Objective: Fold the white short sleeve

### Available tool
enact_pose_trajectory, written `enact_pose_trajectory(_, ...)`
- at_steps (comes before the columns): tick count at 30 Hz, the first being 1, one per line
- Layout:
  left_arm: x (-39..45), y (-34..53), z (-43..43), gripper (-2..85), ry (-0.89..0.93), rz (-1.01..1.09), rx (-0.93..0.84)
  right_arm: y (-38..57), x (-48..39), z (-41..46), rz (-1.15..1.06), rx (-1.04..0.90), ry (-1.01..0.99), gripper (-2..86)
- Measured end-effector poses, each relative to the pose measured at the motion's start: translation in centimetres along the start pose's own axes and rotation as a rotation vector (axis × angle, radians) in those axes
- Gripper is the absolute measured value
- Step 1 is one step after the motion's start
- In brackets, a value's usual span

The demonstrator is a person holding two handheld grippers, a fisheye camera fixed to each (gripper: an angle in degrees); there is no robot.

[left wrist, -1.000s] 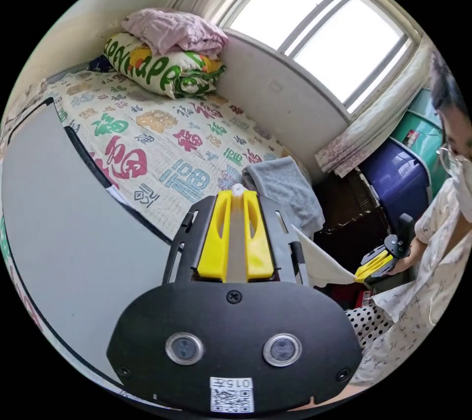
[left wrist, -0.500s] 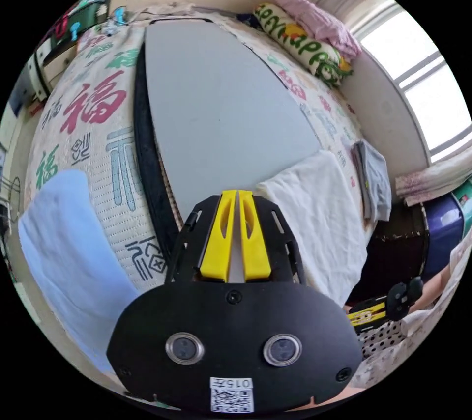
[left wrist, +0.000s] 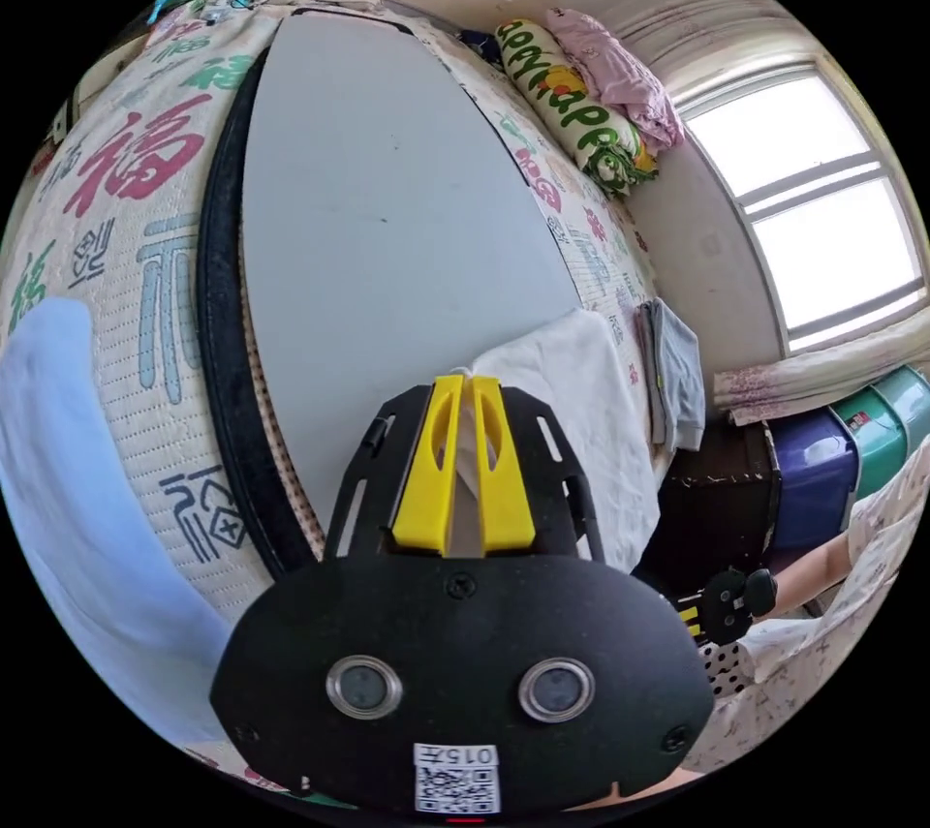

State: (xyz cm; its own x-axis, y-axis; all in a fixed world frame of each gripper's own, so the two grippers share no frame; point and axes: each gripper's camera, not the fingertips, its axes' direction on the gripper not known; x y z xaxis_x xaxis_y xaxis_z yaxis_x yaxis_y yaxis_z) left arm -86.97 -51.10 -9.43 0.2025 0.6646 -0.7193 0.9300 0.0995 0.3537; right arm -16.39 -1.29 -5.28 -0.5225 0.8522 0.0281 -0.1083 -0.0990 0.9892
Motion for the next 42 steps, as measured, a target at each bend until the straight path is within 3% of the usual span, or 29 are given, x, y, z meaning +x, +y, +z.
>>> enact_pose_trajectory(5, 5.6, 0.3, 1.9, 0.7, -0.235, 0.034, -0.039, -2.7, 1.9, 3.8, 0.052, -0.064, -0.040, 0.4)
enact_pose_trajectory(9, 9.2, 0.1, 2.3, 1.6, -0.278, 0.032, -0.031, -3.7, 2.6, 4.4, 0.047, -0.056, -0.063, 0.5)
enact_pose_trajectory(12, 11.6, 0.4, 1.5, 2.5, -0.258, 0.014, -0.002, -3.8, 2.1, 3.7, -0.040, -0.153, -0.193, 1.2)
enact_pose_trajectory(16, 15.9, 2.9, -3.9, 4.8, -0.205, -0.022, 0.218, -3.7, 3.4, -5.9, -0.137, 0.106, -0.313, 4.0)
enact_pose_trajectory(20, 25.0, 6.9, -9.7, 10.2, -0.257, 0.099, 0.497, -6.4, 12.0, -13.8, -0.041, 0.397, -0.070, 8.0)
enact_pose_trajectory(22, 27.4, 8.2, -9.3, 10.1, -0.232, 0.145, 0.569, -8.8, 16.2, -15.2, 0.029, 0.421, 0.047, 11.4)
enact_pose_trajectory(25, 26.8, 7.6, -5.6, 7.0, -0.015, 0.042, 0.350, -13.0, 21.6, -16.3, 0.118, 0.446, 0.067, 13.4)
enact_pose_trajectory(27, 26.4, 7.6, -4.0, 8.7, 0.064, -0.001, 0.309, -15.2, 24.2, -15.4, 0.167, 0.416, 0.022, 13.7)
enact_pose_trajectory(33, 26.7, 8.8, -2.3, 18.5, -0.118, -0.112, 0.299, -20.5, 28.0, -11.4, 0.221, 0.266, -0.076, 13.6)
enact_pose_trajectory(38, 27.6, 8.2, 1.4, 19.9, -0.058, -0.133, 0.208, -24.9, 28.0, -9.2, 0.141, 0.185, -0.178, 12.9)
enact_pose_trajectory(42, 29.0, 8.2, 2.3, 18.3, -0.048, -0.132, 0.245, -27.5, 27.9, -7.8, 0.076, 0.154, -0.271, 12.2)
